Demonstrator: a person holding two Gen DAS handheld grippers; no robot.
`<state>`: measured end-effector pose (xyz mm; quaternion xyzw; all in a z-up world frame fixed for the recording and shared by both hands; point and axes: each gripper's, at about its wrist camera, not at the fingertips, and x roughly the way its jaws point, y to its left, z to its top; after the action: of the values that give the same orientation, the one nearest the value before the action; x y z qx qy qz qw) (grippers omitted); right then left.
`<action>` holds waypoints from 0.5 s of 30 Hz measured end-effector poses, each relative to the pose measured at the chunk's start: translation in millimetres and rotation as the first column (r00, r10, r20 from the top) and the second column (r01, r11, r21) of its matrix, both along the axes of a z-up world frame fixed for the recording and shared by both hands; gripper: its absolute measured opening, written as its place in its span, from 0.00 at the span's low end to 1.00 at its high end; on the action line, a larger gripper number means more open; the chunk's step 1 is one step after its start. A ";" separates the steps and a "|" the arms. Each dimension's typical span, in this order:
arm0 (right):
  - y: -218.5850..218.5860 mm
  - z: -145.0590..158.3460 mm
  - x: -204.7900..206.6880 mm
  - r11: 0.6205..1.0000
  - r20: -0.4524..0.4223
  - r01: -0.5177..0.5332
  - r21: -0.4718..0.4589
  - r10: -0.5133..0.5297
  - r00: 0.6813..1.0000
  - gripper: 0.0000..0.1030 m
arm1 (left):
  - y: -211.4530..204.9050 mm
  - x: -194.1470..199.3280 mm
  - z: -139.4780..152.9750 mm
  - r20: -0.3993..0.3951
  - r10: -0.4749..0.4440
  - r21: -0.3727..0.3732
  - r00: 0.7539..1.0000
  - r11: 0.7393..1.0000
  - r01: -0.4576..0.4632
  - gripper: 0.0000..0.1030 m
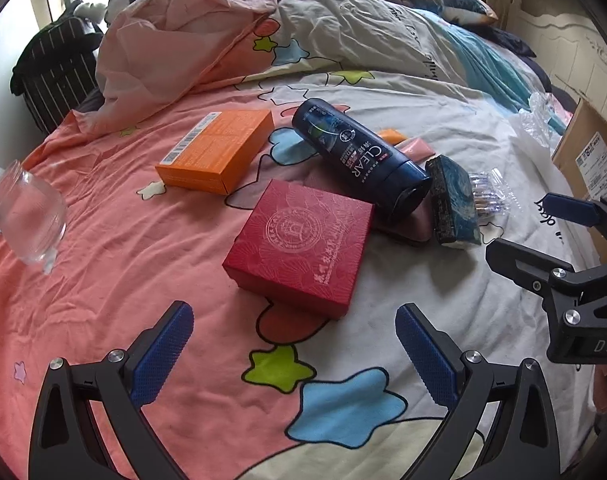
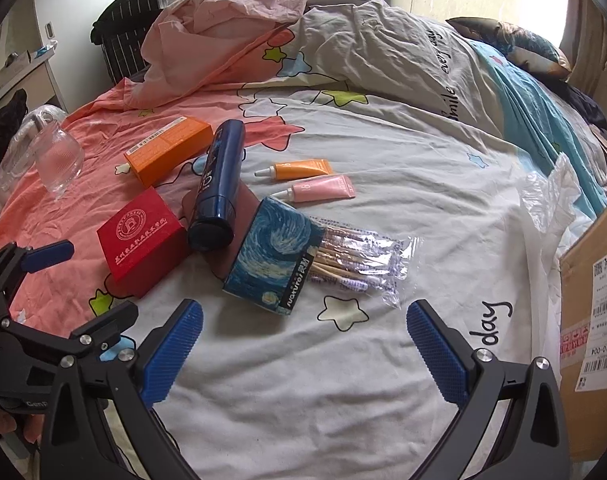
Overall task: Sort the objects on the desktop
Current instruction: 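Close the left tool on the red box while the right tool approaches the Starry Night tissue pack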
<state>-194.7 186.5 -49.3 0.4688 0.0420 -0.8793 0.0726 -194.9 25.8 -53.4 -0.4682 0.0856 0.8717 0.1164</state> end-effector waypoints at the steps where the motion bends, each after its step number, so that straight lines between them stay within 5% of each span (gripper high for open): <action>1: -1.0 -1.2 -2.0 1.000 0.001 -0.004 0.003 0.004 1.000 0.99 | 0.2 -1.3 0.3 -0.001 -0.002 0.002 1.000 1.000 0.002 1.00; 15: 9.1 -9.6 -28.3 0.999 0.041 0.000 -0.048 0.002 0.999 0.99 | 9.4 -38.8 1.8 -0.022 -0.052 -0.073 0.998 0.996 0.051 1.00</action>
<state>-223.0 195.6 -58.9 0.4850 0.0195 -0.8702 0.0849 -233.8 35.3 -51.7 -0.4593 0.1306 0.8703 0.1208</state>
